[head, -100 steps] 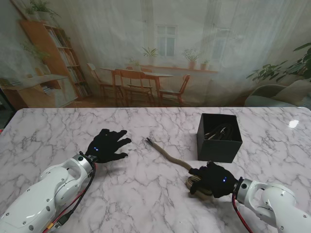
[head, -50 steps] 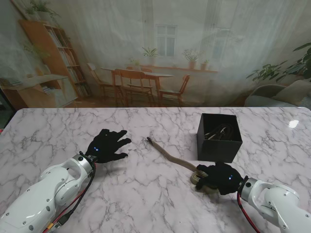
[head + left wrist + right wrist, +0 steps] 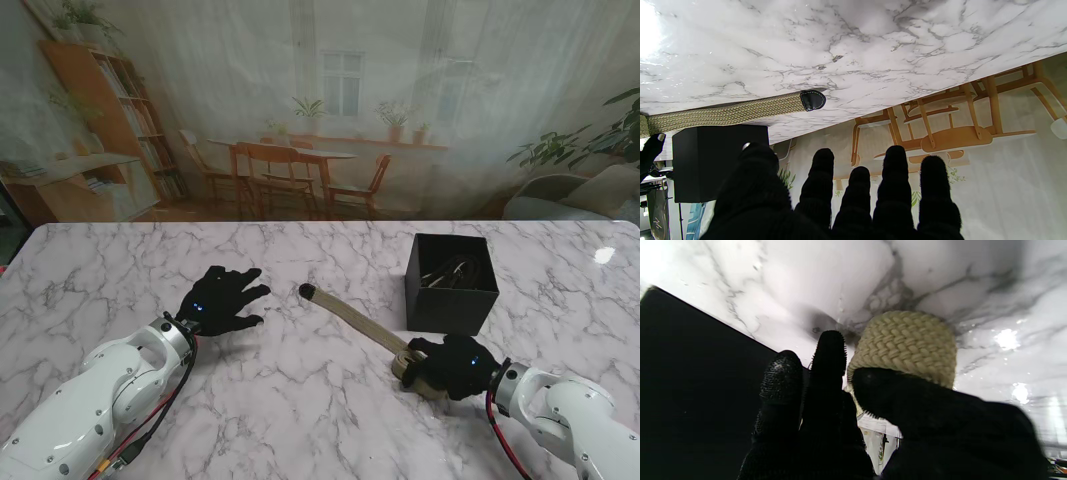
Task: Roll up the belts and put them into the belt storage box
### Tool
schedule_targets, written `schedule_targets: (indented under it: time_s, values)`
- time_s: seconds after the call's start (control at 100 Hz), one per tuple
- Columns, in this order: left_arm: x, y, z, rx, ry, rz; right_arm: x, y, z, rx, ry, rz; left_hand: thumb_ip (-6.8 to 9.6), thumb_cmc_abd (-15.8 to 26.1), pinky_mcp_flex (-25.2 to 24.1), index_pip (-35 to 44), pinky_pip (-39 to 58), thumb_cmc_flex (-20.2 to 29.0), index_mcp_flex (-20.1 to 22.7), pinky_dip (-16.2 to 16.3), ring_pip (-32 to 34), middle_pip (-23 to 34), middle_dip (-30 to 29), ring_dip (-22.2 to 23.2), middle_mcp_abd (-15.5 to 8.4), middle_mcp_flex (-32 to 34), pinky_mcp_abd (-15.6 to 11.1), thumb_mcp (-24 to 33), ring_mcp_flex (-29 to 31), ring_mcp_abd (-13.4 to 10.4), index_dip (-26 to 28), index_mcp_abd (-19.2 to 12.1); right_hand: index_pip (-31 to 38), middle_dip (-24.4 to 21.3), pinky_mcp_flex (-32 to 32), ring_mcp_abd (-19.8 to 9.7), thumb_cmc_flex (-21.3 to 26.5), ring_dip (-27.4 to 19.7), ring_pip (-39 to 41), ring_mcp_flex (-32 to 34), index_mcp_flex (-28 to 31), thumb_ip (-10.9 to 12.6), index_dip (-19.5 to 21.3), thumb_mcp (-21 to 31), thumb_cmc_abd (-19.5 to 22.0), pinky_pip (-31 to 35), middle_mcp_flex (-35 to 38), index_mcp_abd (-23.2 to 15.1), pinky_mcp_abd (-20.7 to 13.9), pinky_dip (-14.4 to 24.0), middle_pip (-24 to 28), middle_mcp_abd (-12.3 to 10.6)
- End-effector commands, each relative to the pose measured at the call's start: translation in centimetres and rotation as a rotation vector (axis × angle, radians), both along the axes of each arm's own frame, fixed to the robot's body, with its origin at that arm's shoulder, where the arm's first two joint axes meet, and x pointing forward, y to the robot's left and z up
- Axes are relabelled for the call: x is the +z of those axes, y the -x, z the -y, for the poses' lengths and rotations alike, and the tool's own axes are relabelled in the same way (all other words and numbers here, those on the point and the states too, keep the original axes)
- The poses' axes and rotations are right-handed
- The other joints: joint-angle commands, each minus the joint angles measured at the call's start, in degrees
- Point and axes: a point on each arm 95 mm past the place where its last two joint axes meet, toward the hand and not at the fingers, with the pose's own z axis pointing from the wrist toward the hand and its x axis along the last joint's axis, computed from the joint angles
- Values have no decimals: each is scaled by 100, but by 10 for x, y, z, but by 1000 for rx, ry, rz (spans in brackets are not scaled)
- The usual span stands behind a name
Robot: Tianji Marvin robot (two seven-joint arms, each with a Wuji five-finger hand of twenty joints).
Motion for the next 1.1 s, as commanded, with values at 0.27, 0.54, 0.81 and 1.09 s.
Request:
schedule_targets:
  time_s: [0.27,0.54,0.81,1.09]
  values:
    - [-2,0,1,2,-10,-8,-2,18,-14,96,5,34,13,277,-14,-12,134,-20,-71,98,124,84,55,39,131,43,10,-148,58,19,-19,110,39,223,-683,88,-899,-33,-35,-339,381,-85,65,-231,229,-104,1109,378,611,208,217,-647]
    - [-2,0,1,1,-12,-6,13,24,-7,78,-54,133,13,279,-22,-1,137,-22,-50,99,118,86,56,36,131,56,16,-148,54,9,-14,102,-139,206,-1143,258,-1379,-321,-348,-819,137,-66,-24,-575,608,-473,1299,507,856,63,134,-603]
    - [-2,0,1,1,-13,-5,18,31,-3,47,-112,175,14,280,-21,-1,141,-18,-53,101,117,84,55,35,131,50,18,-146,57,11,-14,110,-290,232,-1255,336,-1921,-376,-325,-944,488,65,-119,-971,728,-518,1352,901,932,8,173,-527]
    - [-2,0,1,0,-15,-3,13,33,-9,46,-118,207,15,284,-21,2,152,-17,-48,105,122,91,57,38,127,63,18,-146,70,9,-12,107,-285,255,-1302,352,-2104,-431,-370,-1044,488,39,-106,-1177,893,-558,1332,1293,944,8,217,-480]
